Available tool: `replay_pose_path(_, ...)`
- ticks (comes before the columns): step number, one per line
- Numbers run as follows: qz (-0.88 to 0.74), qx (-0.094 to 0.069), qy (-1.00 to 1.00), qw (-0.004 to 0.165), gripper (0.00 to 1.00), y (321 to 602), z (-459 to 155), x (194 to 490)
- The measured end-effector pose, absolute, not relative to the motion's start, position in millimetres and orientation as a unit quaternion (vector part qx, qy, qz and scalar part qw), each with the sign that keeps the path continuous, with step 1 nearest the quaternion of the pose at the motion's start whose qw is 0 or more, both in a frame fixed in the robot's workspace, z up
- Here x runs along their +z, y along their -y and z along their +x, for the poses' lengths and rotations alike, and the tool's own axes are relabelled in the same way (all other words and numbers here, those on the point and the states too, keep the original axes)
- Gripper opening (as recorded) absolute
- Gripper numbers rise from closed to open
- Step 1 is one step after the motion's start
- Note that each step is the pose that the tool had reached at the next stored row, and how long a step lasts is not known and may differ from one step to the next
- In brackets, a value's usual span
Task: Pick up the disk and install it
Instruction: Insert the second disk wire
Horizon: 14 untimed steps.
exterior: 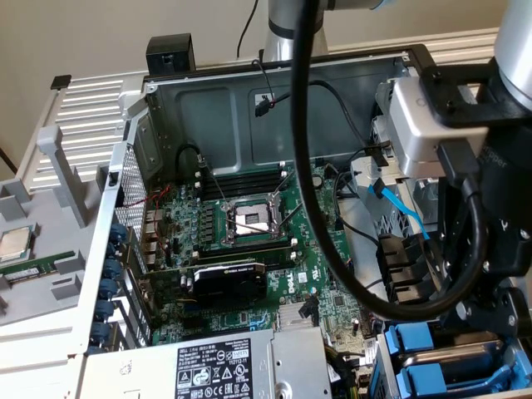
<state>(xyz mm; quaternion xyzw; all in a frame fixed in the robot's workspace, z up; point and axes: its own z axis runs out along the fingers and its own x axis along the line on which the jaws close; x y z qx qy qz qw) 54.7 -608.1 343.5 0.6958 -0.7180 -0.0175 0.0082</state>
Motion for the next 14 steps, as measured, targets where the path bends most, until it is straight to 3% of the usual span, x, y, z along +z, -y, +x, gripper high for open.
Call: replay_pose_path(14,0.696,-0.015,0.718,0.005,0.16,608.0,52.7,342.4)
